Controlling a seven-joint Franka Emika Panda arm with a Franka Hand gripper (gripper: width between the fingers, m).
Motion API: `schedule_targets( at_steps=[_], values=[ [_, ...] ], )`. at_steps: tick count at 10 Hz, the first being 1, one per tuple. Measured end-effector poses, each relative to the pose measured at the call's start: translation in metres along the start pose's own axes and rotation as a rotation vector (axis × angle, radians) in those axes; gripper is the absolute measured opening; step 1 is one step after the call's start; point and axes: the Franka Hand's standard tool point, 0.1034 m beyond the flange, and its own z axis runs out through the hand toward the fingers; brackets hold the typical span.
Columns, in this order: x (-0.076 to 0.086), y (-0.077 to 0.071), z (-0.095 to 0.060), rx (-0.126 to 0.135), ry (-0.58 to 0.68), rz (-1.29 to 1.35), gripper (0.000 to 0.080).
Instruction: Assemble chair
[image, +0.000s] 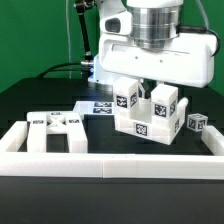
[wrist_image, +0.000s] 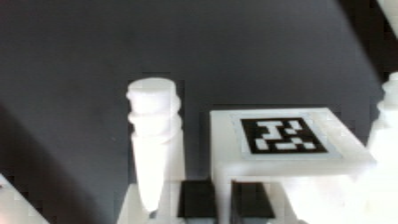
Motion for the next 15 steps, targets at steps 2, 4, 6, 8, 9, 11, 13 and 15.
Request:
schedule_targets(
  at_steps=[2, 4, 6, 8, 9, 11, 13, 15],
  values=[
    [0.004, 0.01, 0.002, -0.024, -0.071, 0.021, 0.0034],
    [0.005, 0.022, 0.003, -0.06, -0.184, 0.031, 0.0034],
    [0.007, 0.02, -0.008, -0.037, -0.177, -0.137, 0.0034],
    [0.014, 0.032, -0.005, -0.024, -0.185, -0.191, 0.0034],
    [0.014, 0.031, -0.004, -0.027, -0.184, -0.182, 0.0034],
    [0.013, 0.035, -0.003, -0.029, -0.195, -0.176, 0.0034],
    [0.014, 0.035, -0.003, -0.029, -0.192, -0.176, 0.0034],
    [-0.004, 0.042, -0.006, -0.049, -0.38, -0.179, 0.0034]
  ],
)
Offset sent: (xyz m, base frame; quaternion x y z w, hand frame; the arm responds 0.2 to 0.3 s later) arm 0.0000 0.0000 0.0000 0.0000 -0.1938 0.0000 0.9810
